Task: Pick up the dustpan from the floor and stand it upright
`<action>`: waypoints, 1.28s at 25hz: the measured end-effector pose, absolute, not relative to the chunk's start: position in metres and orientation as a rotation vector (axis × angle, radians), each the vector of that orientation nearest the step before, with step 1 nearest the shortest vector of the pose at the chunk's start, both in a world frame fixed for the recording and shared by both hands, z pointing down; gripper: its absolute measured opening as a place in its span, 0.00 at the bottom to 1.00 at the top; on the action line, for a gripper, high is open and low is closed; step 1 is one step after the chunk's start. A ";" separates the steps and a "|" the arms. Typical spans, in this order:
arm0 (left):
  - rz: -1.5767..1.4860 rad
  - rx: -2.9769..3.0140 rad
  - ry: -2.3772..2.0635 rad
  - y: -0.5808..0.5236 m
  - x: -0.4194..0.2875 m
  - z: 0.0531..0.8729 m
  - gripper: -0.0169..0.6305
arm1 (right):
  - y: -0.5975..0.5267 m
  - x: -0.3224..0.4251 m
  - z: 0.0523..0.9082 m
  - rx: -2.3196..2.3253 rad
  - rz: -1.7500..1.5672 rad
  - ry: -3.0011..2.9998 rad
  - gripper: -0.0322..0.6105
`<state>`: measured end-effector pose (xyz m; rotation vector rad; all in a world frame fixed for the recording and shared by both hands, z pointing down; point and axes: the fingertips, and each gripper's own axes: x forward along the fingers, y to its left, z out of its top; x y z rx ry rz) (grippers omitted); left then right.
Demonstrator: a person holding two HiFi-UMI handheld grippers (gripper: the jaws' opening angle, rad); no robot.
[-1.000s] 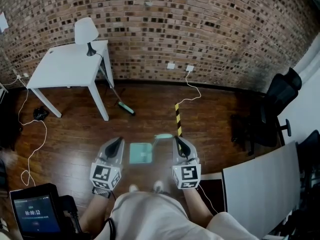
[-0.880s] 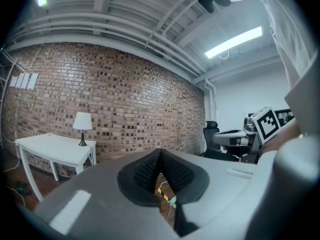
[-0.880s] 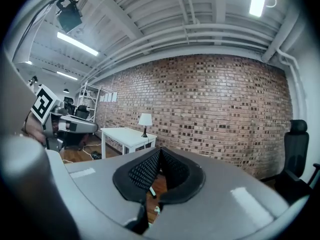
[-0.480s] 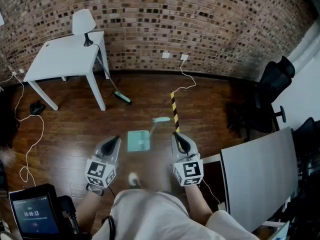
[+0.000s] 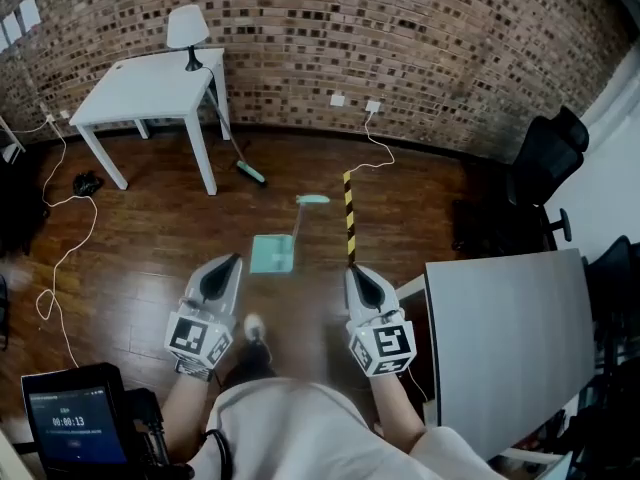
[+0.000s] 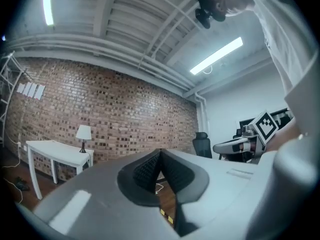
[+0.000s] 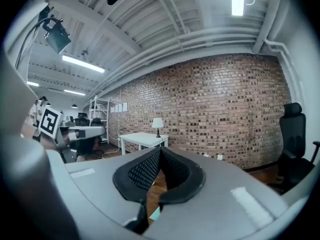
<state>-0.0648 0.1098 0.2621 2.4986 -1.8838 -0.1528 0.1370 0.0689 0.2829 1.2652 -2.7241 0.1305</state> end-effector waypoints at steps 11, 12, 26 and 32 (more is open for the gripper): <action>-0.086 2.357 -1.856 0.279 0.001 0.304 0.02 | 0.216 0.217 0.298 1.162 0.126 -2.656 0.07; -0.105 2.350 -1.857 0.289 0.000 0.302 0.02 | 0.221 0.216 0.296 1.174 0.131 -2.662 0.07; -0.025 2.514 -1.805 0.291 -0.022 0.256 0.02 | 0.247 0.167 0.275 1.215 0.109 -2.680 0.07; -0.058 2.527 -1.824 0.290 -0.037 0.253 0.02 | 0.245 0.148 0.271 1.250 0.117 -2.727 0.07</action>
